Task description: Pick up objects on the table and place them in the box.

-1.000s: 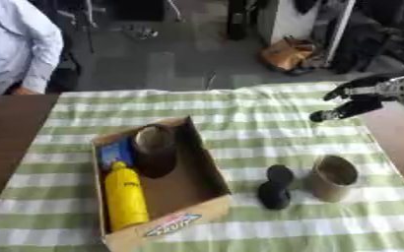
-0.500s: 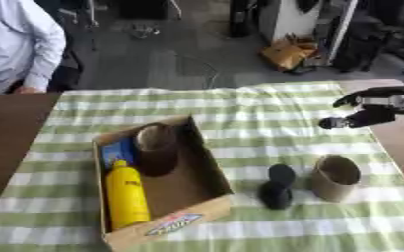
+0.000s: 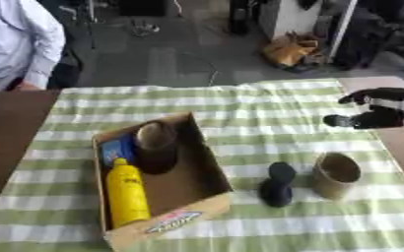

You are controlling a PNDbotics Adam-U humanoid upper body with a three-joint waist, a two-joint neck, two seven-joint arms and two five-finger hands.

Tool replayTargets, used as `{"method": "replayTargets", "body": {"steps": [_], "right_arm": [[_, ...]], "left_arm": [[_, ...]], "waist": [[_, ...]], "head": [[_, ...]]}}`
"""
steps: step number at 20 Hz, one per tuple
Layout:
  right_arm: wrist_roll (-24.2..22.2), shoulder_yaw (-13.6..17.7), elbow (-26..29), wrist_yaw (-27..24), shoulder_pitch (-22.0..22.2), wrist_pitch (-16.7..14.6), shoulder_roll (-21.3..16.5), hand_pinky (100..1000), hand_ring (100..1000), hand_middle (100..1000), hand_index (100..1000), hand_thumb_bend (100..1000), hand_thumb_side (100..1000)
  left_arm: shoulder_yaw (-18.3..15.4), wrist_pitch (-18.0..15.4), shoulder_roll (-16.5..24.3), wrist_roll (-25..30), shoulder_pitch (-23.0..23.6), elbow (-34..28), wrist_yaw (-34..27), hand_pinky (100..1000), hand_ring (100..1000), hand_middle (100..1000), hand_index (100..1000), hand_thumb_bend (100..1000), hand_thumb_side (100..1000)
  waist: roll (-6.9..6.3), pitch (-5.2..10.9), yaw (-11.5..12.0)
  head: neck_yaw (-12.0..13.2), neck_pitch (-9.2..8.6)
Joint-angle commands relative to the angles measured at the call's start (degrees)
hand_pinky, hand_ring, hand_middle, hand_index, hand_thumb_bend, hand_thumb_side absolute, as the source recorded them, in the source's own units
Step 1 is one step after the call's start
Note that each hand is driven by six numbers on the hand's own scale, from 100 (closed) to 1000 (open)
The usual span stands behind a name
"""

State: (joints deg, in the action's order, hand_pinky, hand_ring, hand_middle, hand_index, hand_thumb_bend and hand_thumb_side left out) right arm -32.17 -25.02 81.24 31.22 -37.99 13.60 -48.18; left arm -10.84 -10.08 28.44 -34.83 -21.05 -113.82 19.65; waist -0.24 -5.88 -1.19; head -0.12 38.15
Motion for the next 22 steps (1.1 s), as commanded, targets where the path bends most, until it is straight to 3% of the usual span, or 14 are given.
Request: {"method": "replayTargets", "body": {"steps": [1, 11, 13, 16, 22], "right_arm": [[-0.6, 0.0, 3.6, -2.0, -0.1, 2.5, -3.3, 936, 980, 1000, 1000, 447, 1000], [-3.3, -1.3, 5.8, -4.3, 1.4, 3.9, -3.4, 941, 985, 1000, 1000, 461, 1000], [-3.9, -1.8, 5.7, -4.8, 1.6, 3.7, -3.1, 963, 1000, 1000, 1000, 526, 1000], [-4.3, -2.1, 5.2, -5.6, 1.5, 3.4, -2.6, 968, 1000, 1000, 1000, 606, 931], [-5.5, -3.0, 3.0, -5.5, 1.9, 2.5, -2.1, 999, 1000, 1000, 1000, 615, 913]], "left_arm": [[-0.5, 0.1, 1.4, -0.1, -0.6, -0.8, -0.3, 903, 998, 987, 1000, 100, 990], [-0.5, 0.2, 1.3, -0.1, -0.6, -0.8, -0.3, 901, 996, 974, 1000, 100, 991], [-0.5, 0.2, 1.2, 0.0, -0.6, -0.8, -0.4, 900, 996, 971, 1000, 100, 991], [-0.5, 0.2, 1.2, 0.0, -0.6, -0.8, -0.5, 900, 995, 964, 1000, 100, 995], [-0.5, 0.2, 1.1, 0.4, -0.6, -0.8, -0.9, 900, 992, 949, 1000, 100, 999]], "waist": [[0.13, 0.56, -0.1], [0.19, 0.49, 0.0], [0.2, 0.43, 0.0], [0.18, 0.36, 0.0], [0.14, 0.24, 0.3]], "head": [[0.1, 0.3], [0.0, 0.34], [0.0, 0.33], [0.0, 0.38], [-0.2, 0.34]]}}
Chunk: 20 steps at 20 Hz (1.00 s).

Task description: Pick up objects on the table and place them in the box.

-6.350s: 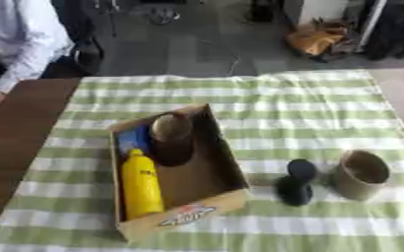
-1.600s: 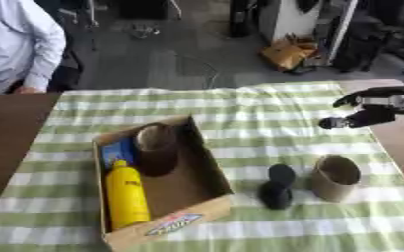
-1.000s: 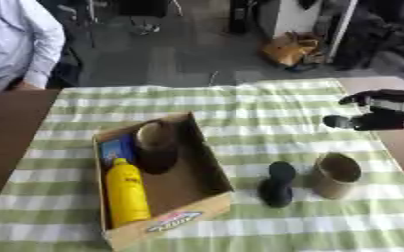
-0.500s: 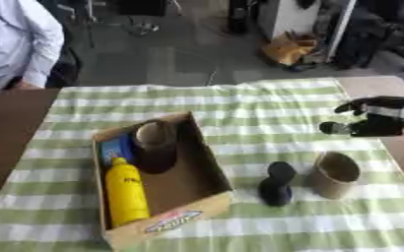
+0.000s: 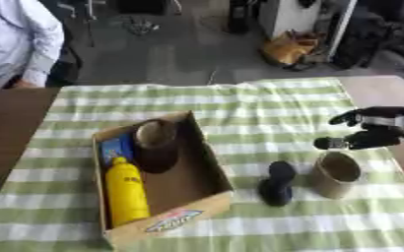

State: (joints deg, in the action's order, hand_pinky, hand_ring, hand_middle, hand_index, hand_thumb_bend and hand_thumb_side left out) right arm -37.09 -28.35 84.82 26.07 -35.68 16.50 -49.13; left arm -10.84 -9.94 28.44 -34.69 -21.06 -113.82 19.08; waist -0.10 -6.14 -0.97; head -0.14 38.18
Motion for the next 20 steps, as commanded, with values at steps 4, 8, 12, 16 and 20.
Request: {"method": "replayTargets", "body": {"steps": [4, 8, 12, 16, 20], "right_arm": [[-0.5, 0.5, -0.8, -1.5, 0.6, -0.8, -1.2, 1000, 1000, 1000, 1000, 611, 906], [1.5, 0.9, 0.6, -1.6, 1.9, -0.6, -1.8, 949, 1000, 1000, 1000, 483, 993], [7.3, 2.3, 2.7, -0.3, 3.8, -1.0, -1.6, 925, 970, 897, 987, 497, 990], [9.8, 2.6, 2.8, 0.0, 5.6, -1.7, -1.4, 926, 989, 951, 1000, 558, 955], [9.9, 2.5, 1.5, -0.6, 6.4, -2.2, -0.7, 903, 1000, 975, 1000, 580, 936]], "left_arm": [[-0.6, 0.1, 1.2, 0.2, -0.6, -0.8, -0.4, 899, 990, 944, 1000, 100, 999], [-0.7, 0.1, 1.2, 0.2, -0.7, -0.8, -0.3, 899, 990, 942, 1000, 100, 998], [-0.8, 0.3, 1.0, -0.2, -0.8, -0.8, -0.4, 900, 989, 942, 1000, 100, 999], [-0.8, 0.3, 1.0, -0.4, -0.9, -0.8, -0.4, 903, 986, 938, 1000, 100, 1000], [-0.8, 0.3, 0.8, -0.5, -0.8, -0.8, -0.6, 903, 984, 933, 1000, 100, 1000]], "waist": [[-0.02, 0.46, 0.2], [-0.01, 0.46, 0.0], [-0.14, 0.44, -0.3], [-0.27, 0.43, -0.3], [-0.36, 0.38, -0.4]], "head": [[-0.1, 0.29], [0.0, 0.22], [0.0, 0.05], [-0.1, -0.24], [-0.1, -0.31]]}}
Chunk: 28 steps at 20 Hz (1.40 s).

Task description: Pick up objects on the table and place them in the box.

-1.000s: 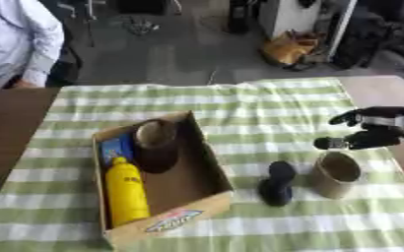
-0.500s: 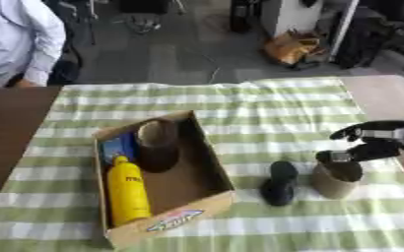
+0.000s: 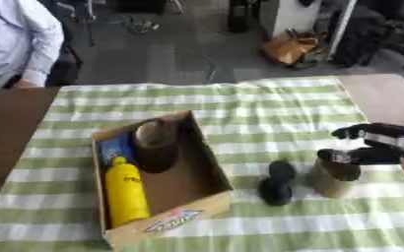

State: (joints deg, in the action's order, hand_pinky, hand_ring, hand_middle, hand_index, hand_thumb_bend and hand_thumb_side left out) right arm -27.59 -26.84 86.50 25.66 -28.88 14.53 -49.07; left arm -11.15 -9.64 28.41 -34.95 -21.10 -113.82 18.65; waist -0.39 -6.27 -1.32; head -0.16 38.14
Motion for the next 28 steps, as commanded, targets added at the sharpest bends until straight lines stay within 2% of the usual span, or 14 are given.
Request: {"method": "replayTargets", "body": {"steps": [1, 6, 7, 13, 28], "right_arm": [[0.4, 1.1, -0.4, -0.4, -0.3, -0.2, -0.4, 894, 1000, 975, 1000, 580, 937], [0.6, 1.1, -0.9, -1.0, 0.2, -0.2, 0.7, 892, 1000, 976, 1000, 590, 935], [0.4, 1.1, -1.1, -1.1, 0.2, -0.1, 0.9, 903, 1000, 981, 1000, 625, 906], [-0.3, 0.9, -2.1, -0.5, 0.0, 0.8, 1.6, 921, 1000, 985, 1000, 673, 881], [-0.6, 0.3, -5.9, 1.4, -0.4, 0.0, 3.8, 910, 1000, 1000, 1000, 668, 870]], "left_arm": [[-0.5, 0.1, 0.8, -0.2, -0.7, -0.8, -0.2, 903, 984, 933, 1000, 100, 1000], [-0.5, 0.1, 0.7, -0.2, -0.7, -0.8, -0.4, 903, 981, 929, 1000, 100, 1000], [-0.6, 0.1, 0.7, -0.2, -0.7, -0.8, -0.5, 903, 980, 927, 1000, 100, 1000], [-0.6, 0.0, 0.6, -0.3, -0.7, -0.8, -1.1, 906, 977, 922, 1000, 100, 1000], [-0.7, 0.0, 0.4, -0.8, -0.7, -0.8, -1.6, 904, 977, 911, 1000, 100, 1000]], "waist": [[-0.11, 0.47, -0.1], [-0.19, 0.38, -0.3], [-0.16, 0.37, -0.3], [0.05, 0.28, -0.4], [-0.1, -0.21, -0.1]], "head": [[-0.1, -0.27], [0.0, -0.28], [0.0, -0.3], [0.1, -0.49], [0.0, -0.72]]}}
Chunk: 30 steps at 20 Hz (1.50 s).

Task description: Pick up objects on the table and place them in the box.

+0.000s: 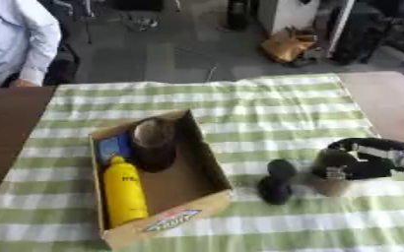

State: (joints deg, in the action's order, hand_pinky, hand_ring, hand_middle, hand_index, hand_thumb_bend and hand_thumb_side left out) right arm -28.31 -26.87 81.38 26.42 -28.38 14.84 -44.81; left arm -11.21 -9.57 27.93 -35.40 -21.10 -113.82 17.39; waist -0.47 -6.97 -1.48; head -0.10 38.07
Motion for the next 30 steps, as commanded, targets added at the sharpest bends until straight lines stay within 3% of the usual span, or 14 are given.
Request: {"method": "replayTargets", "body": {"steps": [1, 11, 14, 17, 18, 21, 22, 25, 26, 30], "right_arm": [[0.2, 0.4, -1.1, 0.8, -0.9, -0.4, -0.3, 907, 1000, 1000, 1000, 670, 867], [0.5, 0.3, -3.5, 1.5, -1.3, -1.6, 1.0, 874, 1000, 1000, 1000, 652, 855], [0.7, 0.1, -3.4, 2.1, -1.6, -1.8, 0.8, 767, 967, 992, 1000, 599, 848], [0.7, -0.1, -3.0, 3.3, -1.9, -1.7, 0.6, 719, 952, 986, 1000, 567, 841], [0.6, -0.2, -3.0, 3.8, -2.0, -1.7, 0.5, 647, 928, 974, 989, 540, 820], [0.1, -0.3, -2.7, 4.9, -2.3, -1.6, 0.2, 625, 917, 968, 973, 517, 807], [0.0, -0.3, -2.7, 5.1, -2.5, -1.5, 0.1, 568, 895, 954, 944, 494, 794], [0.0, -0.2, -2.3, 5.6, -2.9, -1.3, -0.1, 598, 909, 955, 941, 504, 809], [0.1, -0.1, -2.2, 5.6, -3.0, -1.2, -0.1, 680, 941, 965, 970, 533, 853], [0.8, 0.2, -1.9, 5.4, -3.5, -0.8, 0.0, 688, 945, 966, 973, 562, 867]], "left_arm": [[-0.6, -0.1, 0.9, -0.3, -0.7, -0.8, -0.4, 904, 977, 910, 1000, 100, 1000], [-0.7, 0.0, 0.8, -0.6, -1.0, -0.8, -0.5, 902, 976, 905, 1000, 100, 1000], [-0.7, 0.1, 0.8, -0.8, -1.0, -0.8, -0.5, 901, 975, 904, 1000, 100, 1000], [-0.7, 0.1, 0.8, -0.9, -1.2, -0.8, -0.5, 901, 975, 904, 1000, 100, 1000], [-0.7, 0.0, 0.9, -0.8, -1.2, -0.8, -0.5, 901, 974, 903, 1000, 100, 1000], [-0.7, 0.0, 1.0, -0.9, -1.3, -0.8, -0.5, 901, 974, 902, 1000, 100, 1000], [-0.7, 0.0, 0.9, -1.0, -1.2, -0.8, -0.5, 901, 974, 902, 1000, 100, 1000], [-0.7, 0.0, 0.9, -1.1, -1.2, -0.8, -0.6, 901, 973, 901, 1000, 100, 1000], [-0.7, 0.0, 0.9, -1.1, -1.2, -0.8, -0.6, 901, 972, 901, 1000, 100, 1000], [-0.7, 0.1, 0.9, -1.1, -1.2, -0.8, -0.6, 899, 972, 900, 1000, 100, 1000]], "waist": [[-0.03, 0.46, 0.1], [0.04, 0.24, 0.6], [0.12, 0.22, 0.6], [0.19, 0.25, 0.5], [0.24, 0.29, 0.5], [0.35, 0.34, 0.4], [0.41, 0.35, 0.4], [0.58, 0.34, 0.4], [0.62, 0.35, 0.3], [0.69, 0.36, 0.2]], "head": [[-0.1, -0.67], [-0.3, -1.0], [-0.3, -0.81], [-0.3, -0.83], [-0.3, -0.88], [-0.3, -0.91], [-0.3, -0.91], [-0.2, -0.93], [-0.1, -0.96], [-0.1, -1.19]]}}
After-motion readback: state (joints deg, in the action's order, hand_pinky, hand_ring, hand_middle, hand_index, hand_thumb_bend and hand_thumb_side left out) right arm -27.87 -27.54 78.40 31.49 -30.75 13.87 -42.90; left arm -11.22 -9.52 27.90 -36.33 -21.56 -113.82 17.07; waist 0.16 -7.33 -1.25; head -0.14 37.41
